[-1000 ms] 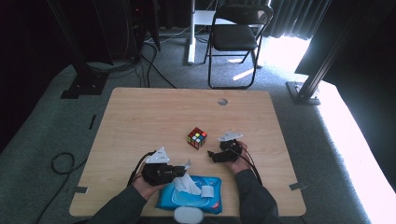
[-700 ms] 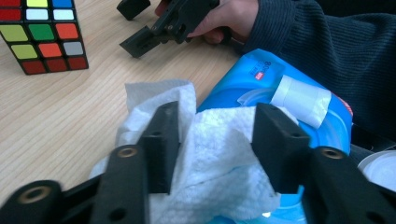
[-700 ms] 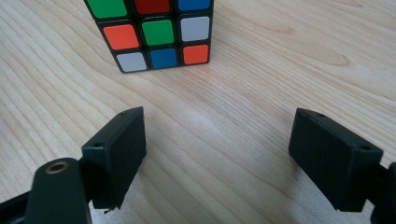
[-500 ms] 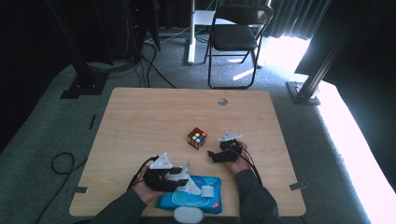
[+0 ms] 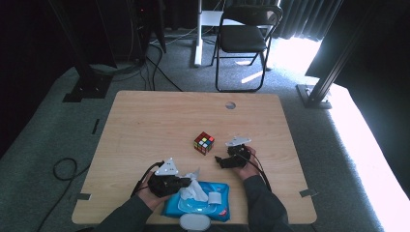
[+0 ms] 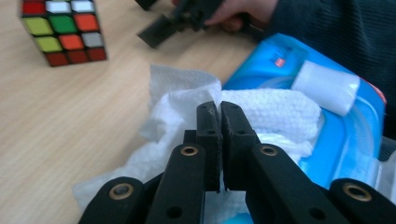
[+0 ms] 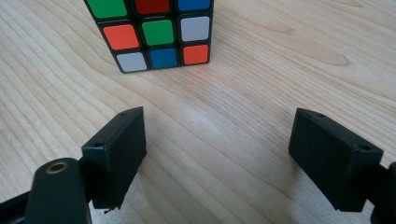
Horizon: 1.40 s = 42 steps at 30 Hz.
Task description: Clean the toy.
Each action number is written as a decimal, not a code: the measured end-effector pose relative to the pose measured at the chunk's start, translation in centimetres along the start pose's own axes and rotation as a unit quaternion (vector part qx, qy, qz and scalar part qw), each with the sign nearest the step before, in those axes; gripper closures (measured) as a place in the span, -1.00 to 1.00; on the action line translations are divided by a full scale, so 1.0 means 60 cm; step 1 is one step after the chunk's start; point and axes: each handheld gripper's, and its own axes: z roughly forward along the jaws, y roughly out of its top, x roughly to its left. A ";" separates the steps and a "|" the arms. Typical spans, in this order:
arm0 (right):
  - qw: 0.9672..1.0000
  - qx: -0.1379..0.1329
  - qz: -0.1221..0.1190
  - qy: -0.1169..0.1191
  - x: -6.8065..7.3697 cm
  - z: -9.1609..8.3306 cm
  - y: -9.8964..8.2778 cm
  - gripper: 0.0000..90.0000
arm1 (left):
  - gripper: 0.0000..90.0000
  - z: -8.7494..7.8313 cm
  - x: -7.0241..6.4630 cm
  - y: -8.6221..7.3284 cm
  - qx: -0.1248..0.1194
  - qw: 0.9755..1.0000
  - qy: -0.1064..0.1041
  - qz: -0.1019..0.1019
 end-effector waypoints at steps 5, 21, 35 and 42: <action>1.000 0.000 -0.001 0.000 0.000 0.000 0.000 -0.58 | 0.96 -0.009 0.007 0.000 -0.014 1.000 0.018 -0.009; 1.000 0.000 0.000 0.000 0.000 0.000 0.000 -0.58 | 0.96 -0.056 0.067 -0.012 -0.059 0.993 0.073 -0.071; 1.000 -0.001 0.005 -0.004 0.003 -0.001 0.001 -0.44 | 0.96 -0.067 0.095 -0.019 -0.073 0.988 0.094 -0.094; 1.000 0.011 -0.001 0.001 0.005 -0.003 0.008 -0.31 | 0.96 -0.077 0.113 -0.012 -0.079 0.987 0.107 -0.094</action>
